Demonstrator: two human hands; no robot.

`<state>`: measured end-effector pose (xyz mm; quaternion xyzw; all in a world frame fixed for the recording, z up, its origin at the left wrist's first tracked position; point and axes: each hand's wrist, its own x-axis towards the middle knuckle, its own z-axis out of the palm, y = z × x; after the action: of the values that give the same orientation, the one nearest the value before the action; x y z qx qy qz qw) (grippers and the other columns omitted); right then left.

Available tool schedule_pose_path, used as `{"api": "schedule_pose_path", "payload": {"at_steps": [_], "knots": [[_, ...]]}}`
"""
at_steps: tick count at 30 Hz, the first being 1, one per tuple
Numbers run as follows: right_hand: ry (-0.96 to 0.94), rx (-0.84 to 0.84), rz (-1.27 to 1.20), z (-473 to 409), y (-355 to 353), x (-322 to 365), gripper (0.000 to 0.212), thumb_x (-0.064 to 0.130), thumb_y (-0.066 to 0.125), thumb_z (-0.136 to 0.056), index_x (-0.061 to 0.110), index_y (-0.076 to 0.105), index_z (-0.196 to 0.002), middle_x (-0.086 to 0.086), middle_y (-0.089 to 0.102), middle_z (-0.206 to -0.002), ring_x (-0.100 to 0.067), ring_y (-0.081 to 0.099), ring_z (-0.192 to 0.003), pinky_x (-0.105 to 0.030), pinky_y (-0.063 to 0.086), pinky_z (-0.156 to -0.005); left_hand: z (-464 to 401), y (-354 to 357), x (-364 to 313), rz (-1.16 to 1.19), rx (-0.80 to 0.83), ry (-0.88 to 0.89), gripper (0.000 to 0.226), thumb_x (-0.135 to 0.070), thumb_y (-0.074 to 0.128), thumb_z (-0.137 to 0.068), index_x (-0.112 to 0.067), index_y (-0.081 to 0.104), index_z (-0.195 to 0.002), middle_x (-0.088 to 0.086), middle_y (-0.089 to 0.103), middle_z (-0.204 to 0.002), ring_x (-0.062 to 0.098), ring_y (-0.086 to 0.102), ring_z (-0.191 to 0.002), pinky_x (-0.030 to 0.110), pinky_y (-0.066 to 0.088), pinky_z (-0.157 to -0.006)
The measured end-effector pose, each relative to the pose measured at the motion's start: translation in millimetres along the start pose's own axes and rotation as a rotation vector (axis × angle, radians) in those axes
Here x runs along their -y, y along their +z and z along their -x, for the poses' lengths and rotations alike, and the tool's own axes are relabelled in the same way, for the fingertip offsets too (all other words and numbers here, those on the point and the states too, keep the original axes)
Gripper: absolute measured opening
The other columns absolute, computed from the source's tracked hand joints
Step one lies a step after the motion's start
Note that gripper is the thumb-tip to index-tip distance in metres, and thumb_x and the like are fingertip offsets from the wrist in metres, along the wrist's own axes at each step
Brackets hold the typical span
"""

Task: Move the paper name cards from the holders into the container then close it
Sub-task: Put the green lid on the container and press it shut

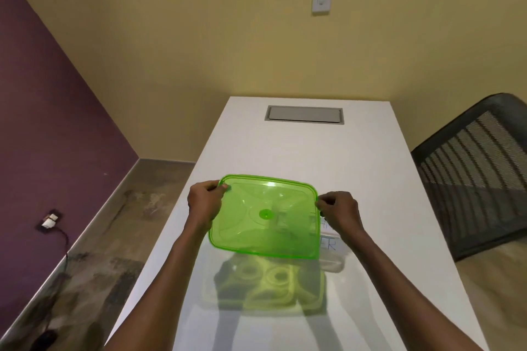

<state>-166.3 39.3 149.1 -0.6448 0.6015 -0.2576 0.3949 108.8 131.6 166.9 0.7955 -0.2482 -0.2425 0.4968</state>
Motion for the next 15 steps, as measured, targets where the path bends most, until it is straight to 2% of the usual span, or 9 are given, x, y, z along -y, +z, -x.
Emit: {"api": "schedule_pose_path", "payload": {"at_steps": [3,5,8,10,12,15], "knots": [[0.04,0.0,-0.126,-5.6,-26.7,-1.5,0.009,0.009,0.069,-0.08,0.008,0.076,-0.086,-0.006,0.074,-0.077,-0.022,0.066,-0.069,-0.036,0.055,-0.073,14.1,16.1,-28.0,0.04,-0.02,0.038,0.014,-0.022,0.074,-0.082,-0.015,0.077,-0.093,0.001,0.073,-0.081,0.016,0.062,-0.075,0.026,0.048,-0.07],[0.054,0.003,-0.213,-7.7,-42.6,-4.0,0.01,0.01,0.069,-0.082,0.01,0.076,-0.09,-0.002,0.073,-0.077,-0.016,0.064,-0.061,-0.031,0.053,-0.064,22.3,26.2,-40.8,0.059,-0.041,0.048,0.016,-0.022,0.073,-0.083,-0.014,0.076,-0.096,0.0,0.073,-0.081,0.016,0.063,-0.076,0.028,0.049,-0.073],[0.079,0.023,-0.333,-7.9,-66.0,-9.4,0.009,0.015,0.066,-0.085,0.013,0.075,-0.083,-0.005,0.071,-0.075,-0.014,0.06,-0.054,-0.025,0.047,-0.052,34.2,41.8,-54.4,0.077,-0.088,0.061,0.017,-0.021,0.072,-0.084,-0.014,0.076,-0.098,0.001,0.07,-0.077,0.015,0.057,-0.068,0.024,0.047,-0.064],[0.141,0.007,-0.369,-7.3,-79.0,-15.5,0.024,0.028,0.063,-0.089,0.011,0.073,-0.076,-0.007,0.067,-0.068,-0.016,0.054,-0.049,-0.024,0.043,-0.047,42.2,51.3,-61.6,0.092,-0.138,0.079,0.018,-0.021,0.072,-0.083,-0.014,0.076,-0.099,0.001,0.07,-0.077,0.013,0.056,-0.065,0.021,0.044,-0.058],[0.236,-0.002,-0.347,-6.7,-90.0,-22.3,0.039,0.041,0.055,-0.092,0.009,0.072,-0.077,-0.006,0.064,-0.062,-0.017,0.048,-0.044,-0.023,0.037,-0.044,49.8,58.6,-68.8,0.118,-0.186,0.112,0.02,-0.021,0.071,-0.084,-0.014,0.075,-0.102,0.0,0.073,-0.082,0.012,0.058,-0.069,0.023,0.047,-0.065],[0.321,0.094,-0.432,-9.0,-101.8,-28.7,0.053,0.051,0.042,-0.096,0.006,0.068,-0.087,-0.008,0.063,-0.061,-0.016,0.043,-0.04,-0.021,0.032,-0.042,59.6,67.3,-79.7,0.195,-0.198,0.229,0.021,-0.019,0.068,-0.086,-0.014,0.073,-0.106,0.001,0.075,-0.093,0.014,0.068,-0.084,0.03,0.054,-0.082]]}}
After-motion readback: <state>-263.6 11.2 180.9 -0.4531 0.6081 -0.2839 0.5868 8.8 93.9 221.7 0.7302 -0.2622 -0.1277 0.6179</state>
